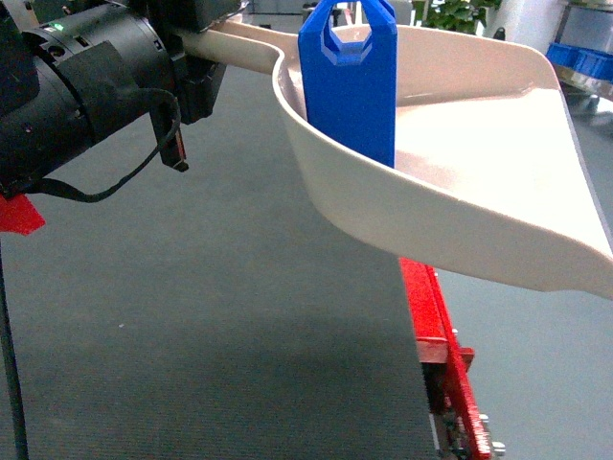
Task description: Place part in tray to right shelf
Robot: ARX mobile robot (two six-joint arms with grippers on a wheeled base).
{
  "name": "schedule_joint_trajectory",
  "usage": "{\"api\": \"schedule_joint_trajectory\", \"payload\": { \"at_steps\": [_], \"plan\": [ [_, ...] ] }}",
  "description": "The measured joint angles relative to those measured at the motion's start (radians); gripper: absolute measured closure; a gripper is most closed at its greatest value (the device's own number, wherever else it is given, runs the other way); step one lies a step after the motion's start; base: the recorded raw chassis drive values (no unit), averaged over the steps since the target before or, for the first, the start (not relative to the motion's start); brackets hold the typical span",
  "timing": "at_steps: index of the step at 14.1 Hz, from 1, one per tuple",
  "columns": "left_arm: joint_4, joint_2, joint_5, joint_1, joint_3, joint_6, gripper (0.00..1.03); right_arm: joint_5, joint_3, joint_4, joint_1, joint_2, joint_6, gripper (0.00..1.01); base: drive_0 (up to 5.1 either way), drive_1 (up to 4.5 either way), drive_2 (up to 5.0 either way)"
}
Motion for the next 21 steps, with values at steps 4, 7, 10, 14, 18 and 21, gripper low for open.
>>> {"api": "schedule_joint_trajectory", "payload": {
  "at_steps": [4, 7, 10, 14, 18, 21],
  "plan": [
    [-0.003, 0.0, 0.0, 0.0, 0.0, -0.001, 0.91, 0.0, 0.0, 0.003, 0.0, 0.0, 0.0, 0.03, 4.9, -2.47, -2.5],
    [-0.003, 0.0, 0.002, -0.001, 0.0, 0.002, 0.91, 0.0, 0.0, -0.001, 0.0, 0.0, 0.0, 0.03, 4.9, -2.46, -2.5],
    [0.002, 0.0, 0.0, -0.001, 0.0, 0.0, 0.91, 0.0, 0.0, 0.002, 0.0, 0.0, 0.0, 0.03, 5.0, -2.45, -2.5],
    [-0.002, 0.0, -0.003, 0.0, 0.001, 0.0, 0.91, 0.0, 0.0, 0.003, 0.0, 0.0, 0.0, 0.03, 5.0, -2.4, -2.4],
    [-0.003, 0.0, 0.002, 0.0, 0.001, 0.0, 0.91, 0.0, 0.0, 0.003, 0.0, 0.0, 0.0, 0.03, 5.0, -2.43, -2.4],
    [0.0, 0.0, 0.0, 0.001, 0.001, 0.0, 0.91, 0.0, 0.0, 0.003, 0.0, 0.0, 0.0, 0.03, 5.0, -2.44, -2.4]
  ]
}}
